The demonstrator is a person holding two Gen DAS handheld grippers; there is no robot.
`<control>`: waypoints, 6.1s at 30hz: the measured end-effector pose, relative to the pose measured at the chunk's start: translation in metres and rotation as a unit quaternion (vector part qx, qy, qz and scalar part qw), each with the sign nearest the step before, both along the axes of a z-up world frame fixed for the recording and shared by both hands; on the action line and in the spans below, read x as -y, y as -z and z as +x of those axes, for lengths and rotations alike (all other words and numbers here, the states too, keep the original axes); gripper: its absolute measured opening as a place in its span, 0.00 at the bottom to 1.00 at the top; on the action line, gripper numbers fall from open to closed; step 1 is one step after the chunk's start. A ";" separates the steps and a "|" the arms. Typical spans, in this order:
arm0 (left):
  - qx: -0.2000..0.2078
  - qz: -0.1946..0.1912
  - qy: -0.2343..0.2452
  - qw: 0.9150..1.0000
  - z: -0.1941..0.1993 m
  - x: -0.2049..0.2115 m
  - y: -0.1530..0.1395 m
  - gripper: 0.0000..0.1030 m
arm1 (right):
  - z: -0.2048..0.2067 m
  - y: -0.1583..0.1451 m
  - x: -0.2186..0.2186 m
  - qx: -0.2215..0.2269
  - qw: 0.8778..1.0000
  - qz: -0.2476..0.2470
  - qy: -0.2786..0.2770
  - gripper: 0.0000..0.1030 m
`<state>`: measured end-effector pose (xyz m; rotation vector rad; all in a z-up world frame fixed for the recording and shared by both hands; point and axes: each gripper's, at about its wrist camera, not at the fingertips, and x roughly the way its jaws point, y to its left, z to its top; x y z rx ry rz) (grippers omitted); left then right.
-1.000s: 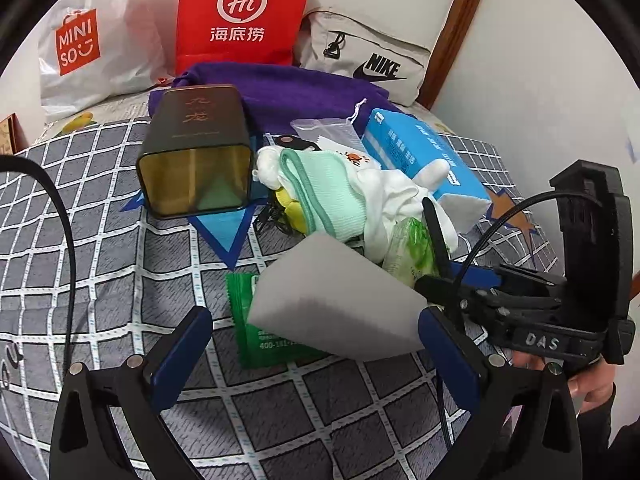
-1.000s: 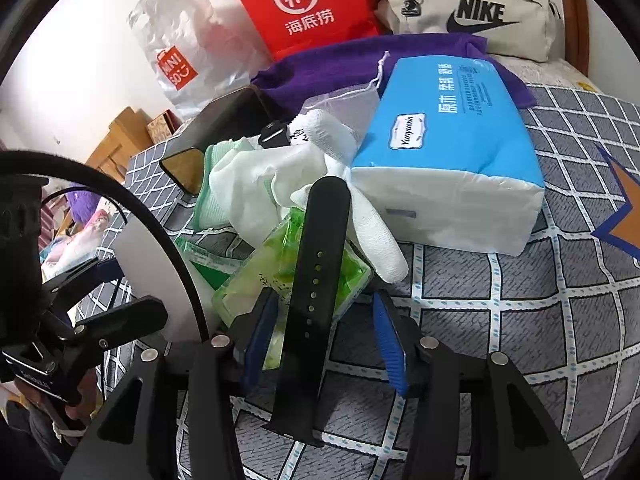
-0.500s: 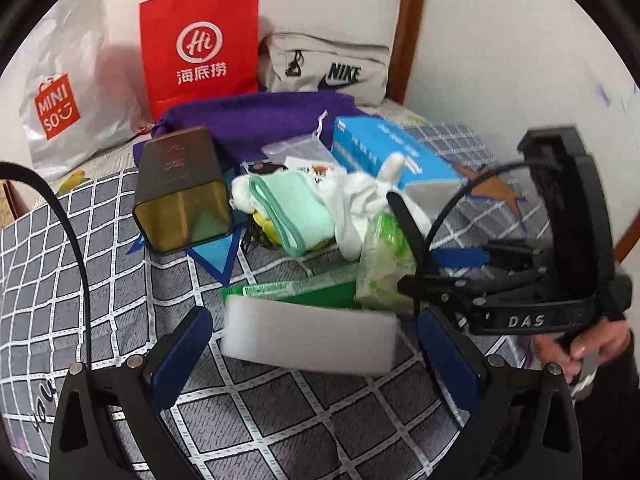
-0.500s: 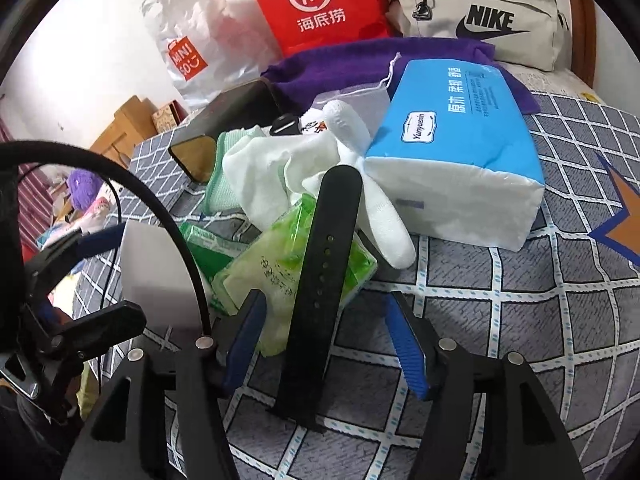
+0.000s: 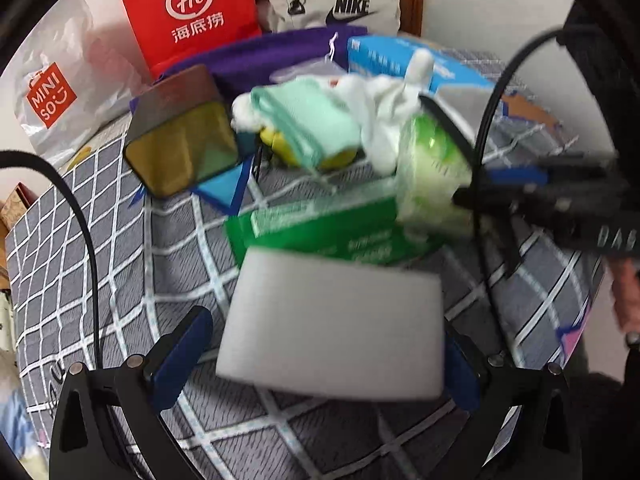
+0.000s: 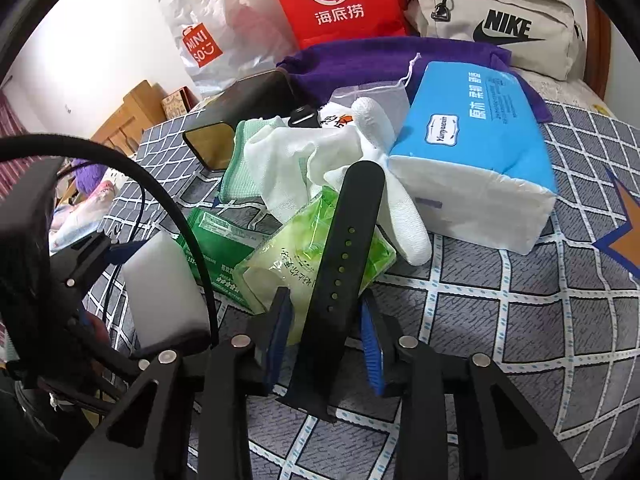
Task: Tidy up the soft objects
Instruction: 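Close right gripper on black watch strap while left gripper grasps white sponge block, then carry strap and sponge onto purple towel and open both grippers, then withdraw both grippers from purple towel back toward the remaining items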
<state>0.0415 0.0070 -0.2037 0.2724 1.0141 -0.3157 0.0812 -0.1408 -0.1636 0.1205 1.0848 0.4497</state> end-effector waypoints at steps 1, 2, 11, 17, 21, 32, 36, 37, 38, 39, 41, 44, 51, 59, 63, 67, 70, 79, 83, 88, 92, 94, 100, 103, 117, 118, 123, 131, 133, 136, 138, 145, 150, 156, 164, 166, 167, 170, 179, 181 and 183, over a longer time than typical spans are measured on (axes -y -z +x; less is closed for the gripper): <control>0.001 0.000 0.000 1.000 -0.002 -0.001 0.001 1.00 | 0.000 -0.001 0.000 0.000 1.000 -0.002 -0.001 0.30; -0.001 -0.007 0.000 1.000 -0.002 -0.003 0.002 1.00 | 0.000 -0.001 0.000 0.000 1.000 -0.002 0.000 0.29; -0.006 -0.047 -0.022 0.999 0.007 -0.010 -0.007 0.78 | -0.002 -0.008 0.005 0.001 1.000 -0.007 0.003 0.23; -0.003 -0.041 -0.024 0.999 0.012 -0.009 -0.016 0.78 | -0.005 -0.016 0.009 -0.005 1.000 -0.006 0.004 0.22; -0.011 -0.048 -0.031 0.998 0.019 -0.015 -0.018 0.78 | -0.007 -0.019 0.012 -0.012 1.000 -0.004 0.001 0.22; -0.029 -0.054 -0.039 0.997 0.024 -0.021 -0.017 0.78 | -0.013 -0.004 0.029 -0.050 0.999 0.000 0.009 0.21; -0.030 -0.055 -0.041 0.997 0.026 -0.022 -0.019 0.78 | -0.020 -0.009 0.032 -0.044 0.999 0.001 0.008 0.21; -0.029 -0.055 -0.042 0.997 0.025 -0.023 -0.020 0.78 | -0.022 -0.012 0.033 -0.042 0.999 0.001 0.005 0.21; -0.029 -0.055 -0.043 0.997 0.026 -0.024 -0.022 0.78 | -0.022 -0.014 0.034 -0.042 0.999 0.001 0.003 0.20; -0.029 -0.056 -0.044 0.997 0.027 -0.025 -0.023 0.78 | -0.022 -0.017 0.034 -0.042 0.999 0.001 0.003 0.20; -0.028 -0.056 -0.049 0.997 0.029 -0.027 -0.024 0.78 | -0.023 -0.021 0.039 -0.045 0.999 0.008 0.001 0.19; -0.031 -0.063 -0.054 0.996 0.032 -0.029 -0.026 0.78 | -0.023 -0.021 0.047 -0.048 0.999 0.008 0.010 0.19; -0.034 -0.061 -0.060 0.996 0.038 -0.031 -0.029 0.78 | -0.019 -0.016 0.060 -0.056 0.998 -0.012 0.031 0.19; -0.039 -0.063 -0.068 0.995 0.054 -0.033 -0.031 0.78 | -0.011 -0.023 0.069 -0.058 0.998 -0.007 0.034 0.19; -0.034 -0.064 -0.069 0.995 0.058 -0.032 -0.037 0.78 | -0.010 -0.035 0.065 -0.046 0.999 -0.004 0.022 0.19; -0.028 -0.067 -0.068 0.995 0.062 -0.031 -0.044 0.78 | -0.008 -0.050 0.061 -0.033 0.999 0.003 0.013 0.19; -0.022 -0.069 -0.065 0.995 0.063 -0.030 -0.051 0.78 | -0.008 -0.061 0.056 -0.023 1.000 0.010 -0.001 0.19; 0.004 -0.074 -0.067 0.995 0.070 -0.034 -0.074 0.78 | 0.000 -0.089 0.052 0.009 1.000 0.014 -0.006 0.19; 0.011 -0.075 -0.074 0.994 0.084 -0.037 -0.085 0.78 | 0.016 -0.103 0.051 0.026 1.000 0.016 -0.003 0.19; 0.027 -0.073 -0.079 0.994 0.108 -0.036 -0.103 0.78 | 0.045 -0.115 0.047 0.043 0.999 0.011 -0.011 0.19; 0.041 -0.066 -0.075 0.994 0.132 -0.033 -0.116 0.78 | 0.072 -0.115 0.048 0.046 0.999 0.016 -0.009 0.19; 0.047 -0.062 -0.071 0.994 0.146 -0.031 -0.121 0.78 | 0.085 -0.114 0.050 0.048 0.999 0.016 -0.007 0.19; 0.058 -0.055 -0.072 0.994 0.188 -0.027 -0.128 0.78 | 0.131 -0.112 0.056 0.051 0.999 0.018 0.003 0.19; 0.057 -0.054 -0.068 0.995 0.211 -0.024 -0.127 0.78 | 0.154 -0.110 0.059 0.054 0.998 0.017 0.010 0.19; 0.018 -0.035 -0.072 0.997 0.332 -0.017 -0.092 0.78 | 0.283 -0.057 0.083 0.029 0.998 -0.024 0.043 0.19; 0.014 -0.036 -0.072 0.997 0.339 -0.016 -0.088 0.78 | 0.291 -0.052 0.084 0.026 0.998 -0.027 0.044 0.19; -0.010 -0.030 -0.086 0.996 0.372 -0.018 -0.066 0.78 | 0.319 -0.026 0.077 0.007 0.998 -0.046 0.045 0.19; -0.043 -0.021 -0.099 0.994 0.403 -0.018 -0.042 0.79 | 0.338 0.001 0.080 -0.023 0.997 -0.062 0.044 0.19; -0.048 -0.016 -0.099 0.994 0.408 -0.016 -0.038 0.80 | 0.342 0.005 0.081 -0.030 0.996 -0.065 0.045 0.19; -0.059 0.003 -0.107 0.993 0.414 -0.014 -0.029 0.80 | 0.344 0.010 0.081 -0.035 0.996 -0.070 0.041 0.19; -0.063 0.004 -0.105 0.993 0.416 -0.012 -0.025 0.80 | 0.348 0.013 0.078 -0.038 0.996 -0.070 0.038 0.19; -0.076 0.015 -0.107 0.991 0.423 -0.007 -0.016 0.80 | 0.351 0.023 0.076 -0.058 0.995 -0.070 0.034 0.19; -0.087 0.019 -0.105 0.990 0.428 -0.003 -0.010 0.80 | 0.358 0.031 0.073 -0.068 0.994 -0.076 0.028 0.19; -0.099 0.036 -0.096 0.990 0.427 0.001 -0.010 0.80 | 0.361 0.034 0.073 -0.070 0.995 -0.071 0.025 0.22; -0.108 0.053 -0.095 0.988 0.413 0.018 -0.001 0.84 | 0.355 0.020 0.070 -0.064 0.995 -0.078 0.011 0.57; -0.112 0.053 -0.100 0.987 0.409 0.019 -0.002 0.84 | 0.351 0.010 0.069 -0.058 0.995 -0.080 0.009 0.58; -0.111 0.053 -0.103 0.987 0.406 0.018 -0.005 0.84 | 0.347 0.004 0.068 -0.054 0.995 -0.081 0.009 0.58; -0.101 0.042 -0.113 0.988 0.399 0.009 -0.022 0.84 | 0.331 -0.017 0.069 -0.034 0.995 -0.092 0.013 0.59; -0.034 -0.002 -0.123 0.992 0.315 -0.016 -0.098 0.84 | 0.237 -0.082 0.097 0.051 0.995 -0.074 0.053 0.80; -0.020 -0.015 -0.124 0.992 0.291 -0.031 -0.112 0.84 | 0.210 -0.089 0.113 0.065 0.992 -0.084 0.066 0.81; -0.008 -0.025 -0.130 0.991 0.262 -0.041 -0.124 0.84 | 0.182 -0.087 0.130 0.069 0.989 -0.094 0.086 0.81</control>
